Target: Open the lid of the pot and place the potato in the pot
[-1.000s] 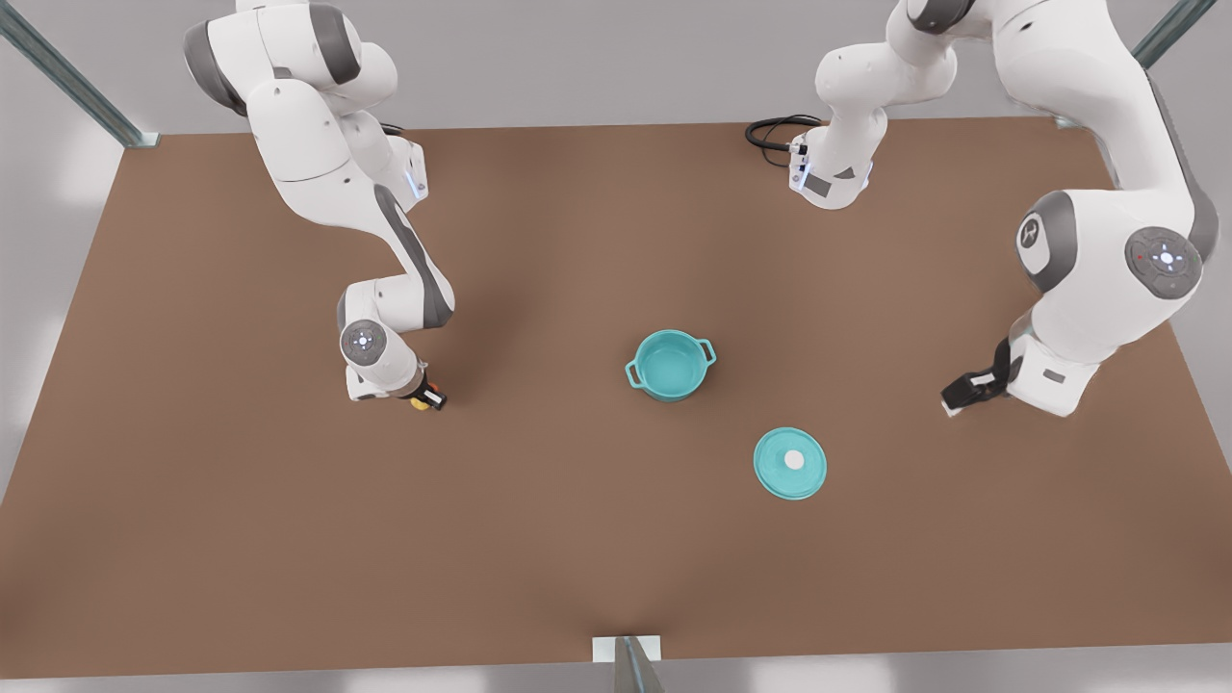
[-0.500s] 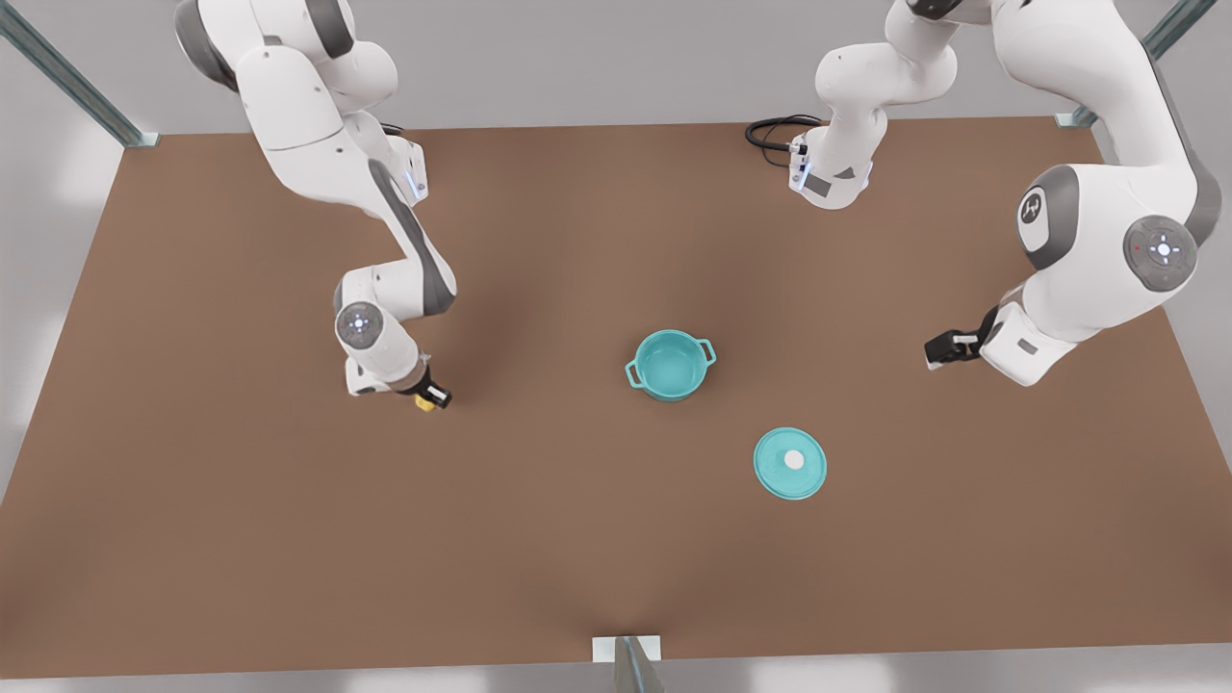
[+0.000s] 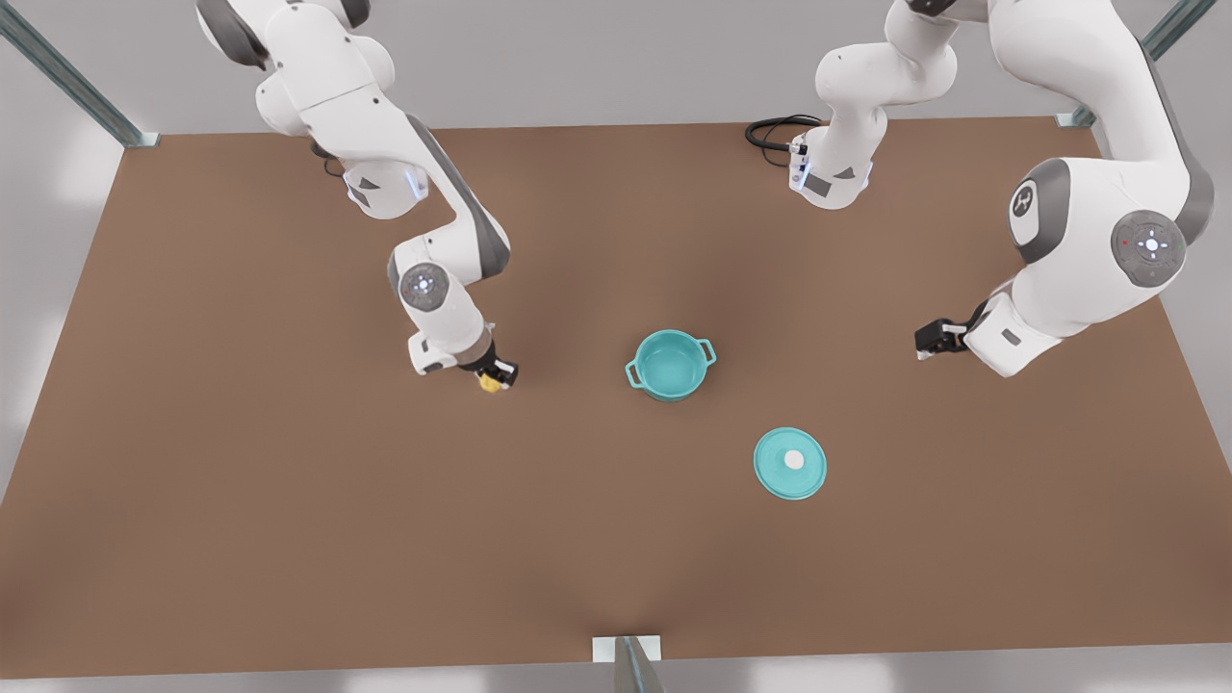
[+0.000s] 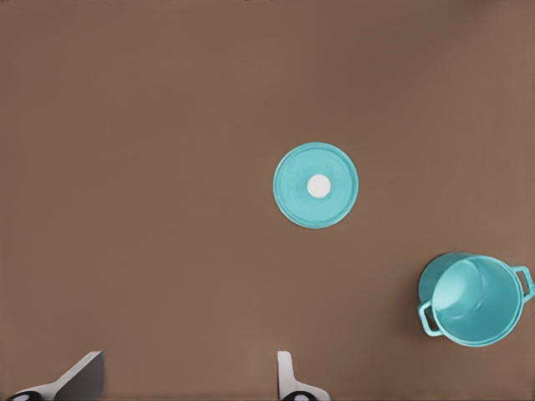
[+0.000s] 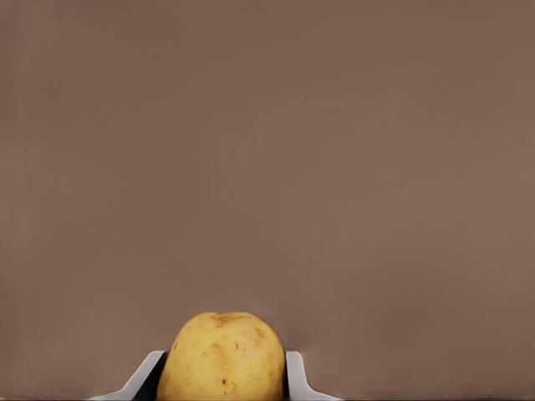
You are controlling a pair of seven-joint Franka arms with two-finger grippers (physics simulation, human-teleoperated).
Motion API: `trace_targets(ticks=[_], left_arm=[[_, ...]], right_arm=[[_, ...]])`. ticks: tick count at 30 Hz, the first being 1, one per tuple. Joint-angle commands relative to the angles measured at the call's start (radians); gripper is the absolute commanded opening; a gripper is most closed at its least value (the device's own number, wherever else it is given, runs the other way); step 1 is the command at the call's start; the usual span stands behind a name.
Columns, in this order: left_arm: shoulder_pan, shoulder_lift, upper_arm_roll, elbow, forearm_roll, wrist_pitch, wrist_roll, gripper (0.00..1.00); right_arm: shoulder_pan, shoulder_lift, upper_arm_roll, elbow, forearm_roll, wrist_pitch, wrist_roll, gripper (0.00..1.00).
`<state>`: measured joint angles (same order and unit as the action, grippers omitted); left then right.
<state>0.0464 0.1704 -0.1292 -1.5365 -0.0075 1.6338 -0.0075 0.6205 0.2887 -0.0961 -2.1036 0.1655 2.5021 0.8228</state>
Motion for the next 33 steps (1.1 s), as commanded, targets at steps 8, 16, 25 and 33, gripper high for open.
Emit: trace_targets(ticks=[8,16,25,33], left_arm=[[-0.002,-0.011,-0.036,0.003,-0.003,-0.002,0.058,1.0],[0.007,-0.026,-0.032,0.027,-0.022,-0.043,0.07,1.0],[0.007,-0.029,-0.039,0.022,-0.022,-0.043,0.069,1.0],[0.007,-0.043,-0.038,0.012,-0.022,-0.045,0.069,1.0]], right_arm=[[0.11,0.124,0.0,0.287,0.049,-0.19,0.277,0.55],[0.217,0.277,-0.002,0.505,0.082,-0.209,0.423,0.55],[0.329,0.46,-0.007,0.735,0.074,-0.201,0.576,0.55],[0.329,0.521,-0.01,0.826,0.068,-0.2,0.55,1.0]])
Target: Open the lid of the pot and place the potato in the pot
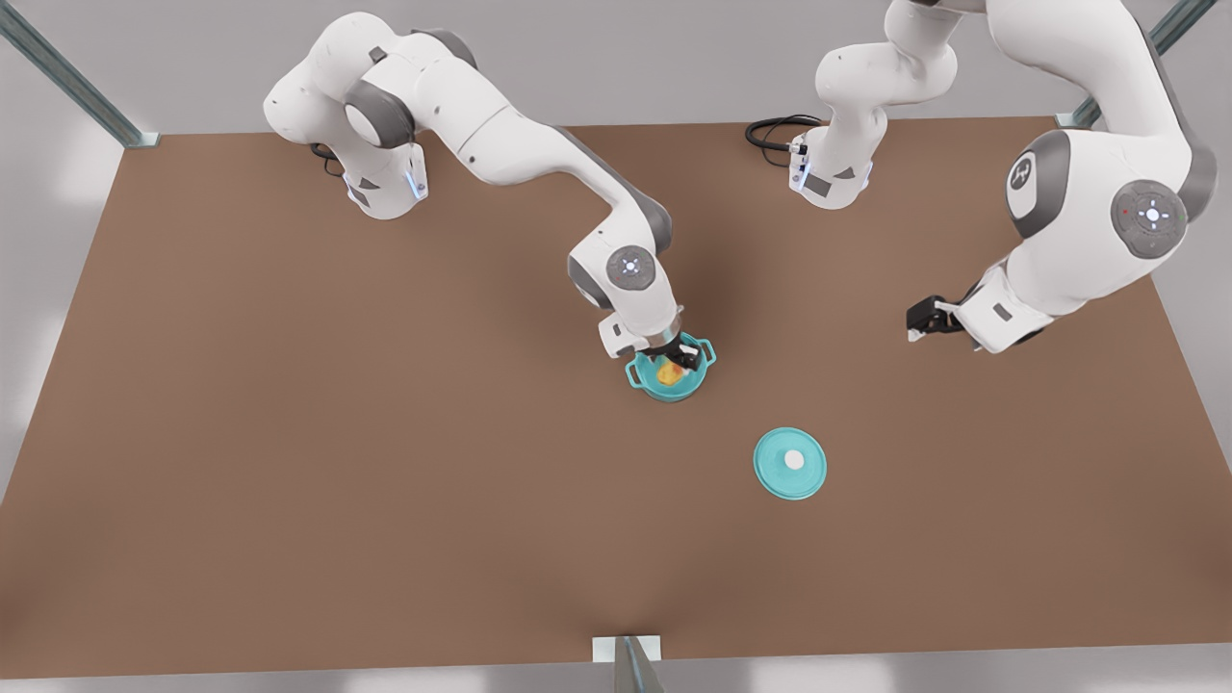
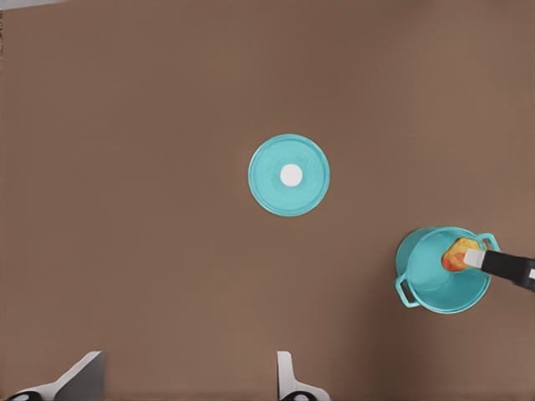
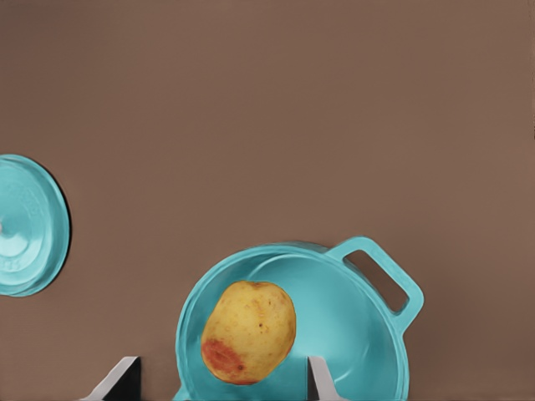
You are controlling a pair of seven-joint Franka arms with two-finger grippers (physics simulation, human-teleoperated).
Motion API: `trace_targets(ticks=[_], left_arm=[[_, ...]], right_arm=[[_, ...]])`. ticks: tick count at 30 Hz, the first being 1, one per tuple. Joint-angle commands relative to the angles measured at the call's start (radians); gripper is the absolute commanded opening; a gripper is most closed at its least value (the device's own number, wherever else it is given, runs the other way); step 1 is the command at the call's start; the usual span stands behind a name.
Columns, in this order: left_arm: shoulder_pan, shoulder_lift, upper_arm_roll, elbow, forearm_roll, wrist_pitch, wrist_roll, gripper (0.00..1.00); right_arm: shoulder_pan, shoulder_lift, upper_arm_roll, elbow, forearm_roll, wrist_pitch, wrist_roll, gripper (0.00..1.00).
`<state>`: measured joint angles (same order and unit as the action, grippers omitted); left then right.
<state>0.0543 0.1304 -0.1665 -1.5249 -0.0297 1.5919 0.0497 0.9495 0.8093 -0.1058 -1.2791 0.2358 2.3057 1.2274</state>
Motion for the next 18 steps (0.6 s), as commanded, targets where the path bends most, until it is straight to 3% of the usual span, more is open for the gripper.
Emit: trace_targets(ticks=[1,4,5,6,7,8,11,12,13,15,18], left_arm=[[-0.001,-0.005,-0.001,0.0,0.001,-0.003,0.012,1.0],[-0.001,-0.011,-0.002,0.0,0.001,-0.001,0.01,1.0],[-0.001,-0.011,-0.002,-0.001,0.001,-0.001,0.01,1.0],[-0.002,-0.011,-0.004,0.0,0.002,-0.001,0.01,1.0],[-0.004,-0.012,-0.007,0.0,0.004,-0.001,0.01,1.0],[-0.004,-0.011,-0.007,0.005,0.002,0.0,0.009,1.0],[-0.01,-0.011,-0.011,0.008,0.007,-0.001,0.01,1.0],[-0.01,-0.011,-0.011,0.012,0.004,-0.001,0.013,1.0],[-0.01,-0.009,-0.016,0.014,0.001,-0.001,0.012,1.0],[-0.01,-0.009,-0.018,0.015,0.001,0.0,0.013,1.0],[-0.01,-0.006,-0.018,0.015,0.001,0.0,0.012,1.0]], right_arm=[[0.0,0.002,0.0,0.001,-0.004,-0.003,0.145,1.0],[-0.001,-0.001,-0.005,0.001,-0.004,-0.014,0.142,1.0],[-0.011,-0.034,-0.034,0.001,-0.019,-0.092,0.13,1.0],[-0.041,-0.084,-0.103,0.001,-0.044,-0.297,0.01,1.0],[-0.132,-0.163,-0.215,0.001,-0.058,-0.55,-0.305,1.0],[-0.225,-0.209,-0.316,0.001,-0.105,-0.676,-0.58,1.0],[-0.546,-0.251,-0.479,-0.008,-0.105,-0.713,-1.347,1.0],[-0.655,-0.292,-0.424,-0.069,-0.112,-0.648,-1.355,1.0],[-0.883,-0.375,-0.12,-0.226,-0.248,-0.488,-1.194,1.0],[-1.359,-0.374,0.486,-0.266,-0.443,-0.469,-1.031,1.0],[-1.344,-0.367,0.518,-0.261,-0.435,-0.466,-1.132,1.0]])
